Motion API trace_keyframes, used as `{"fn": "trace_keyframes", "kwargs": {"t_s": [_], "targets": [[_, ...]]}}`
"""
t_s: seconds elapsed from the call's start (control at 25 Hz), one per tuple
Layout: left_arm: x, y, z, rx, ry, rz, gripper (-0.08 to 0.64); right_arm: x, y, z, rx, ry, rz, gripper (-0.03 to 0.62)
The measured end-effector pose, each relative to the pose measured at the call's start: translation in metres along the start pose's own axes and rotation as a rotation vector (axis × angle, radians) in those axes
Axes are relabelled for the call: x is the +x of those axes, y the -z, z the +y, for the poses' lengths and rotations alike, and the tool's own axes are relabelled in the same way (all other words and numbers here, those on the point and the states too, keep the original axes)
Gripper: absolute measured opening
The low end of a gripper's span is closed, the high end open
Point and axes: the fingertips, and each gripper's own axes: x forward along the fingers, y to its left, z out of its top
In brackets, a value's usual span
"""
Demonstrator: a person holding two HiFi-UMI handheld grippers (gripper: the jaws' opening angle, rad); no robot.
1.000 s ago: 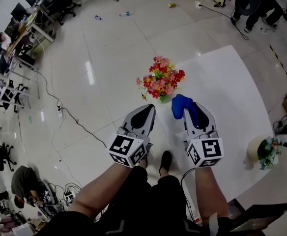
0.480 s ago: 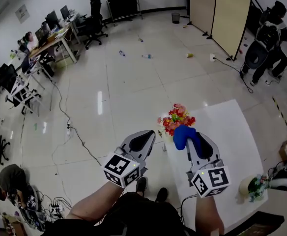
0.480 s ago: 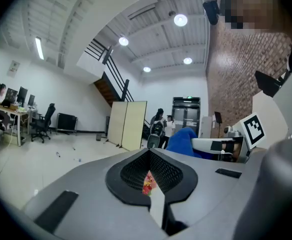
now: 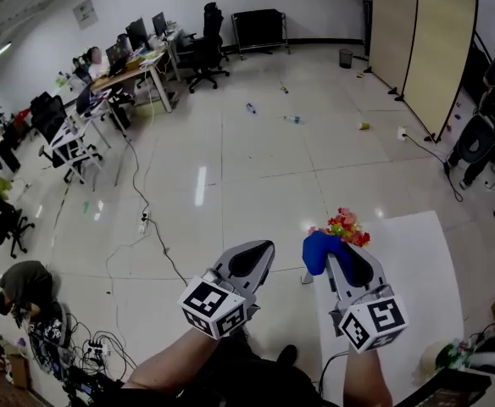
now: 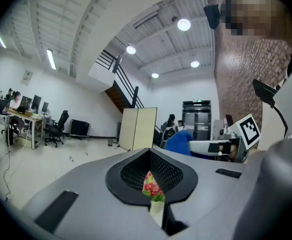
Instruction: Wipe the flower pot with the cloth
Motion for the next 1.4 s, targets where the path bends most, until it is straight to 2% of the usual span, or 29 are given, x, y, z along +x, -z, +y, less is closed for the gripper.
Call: {"fn": "trace_keyframes", "kwargs": {"t_s": [0.24,0.48,0.6,0.8,0.96,1.2,1.4], "targets": [[-0.048,-0.008,0.075,-0.029,-0.074,-0.042,-0.003,0.071,-0.001,0.066,-0.046,-0.105,0.006,0.098],[-0.105,-0.034,0.173,-0.012,-0.141,-0.067,-0.003,0.155,-0.022,0.126,-0.05,-0.144,-0.017,0.098],[-0.126,-0.042,0.212,-0.073,-0.117,-0.103,-0.003,0.195,-0.022,0.155,-0.027,-0.19,-0.02,0.098],[-0.148,-0.049,0.263,-0.063,-0.128,-0.101,-0.003,0.243,-0.027,0.189,-0.046,-0.192,-0.012,0.098],[-0.141,-0.051,0.301,-0.081,-0.14,-0.107,-0.003,0.279,-0.029,0.191,-0.068,-0.188,-0.006,0.098],[-0.096,-0.065,0.344,-0.081,-0.168,-0.102,-0.003,0.328,-0.045,0.161,-0.059,-0.183,-0.023,0.098],[-0.052,-0.083,0.369,-0.035,-0.159,-0.11,-0.003,0.362,-0.059,0.127,-0.059,-0.186,-0.068,0.098]]}}
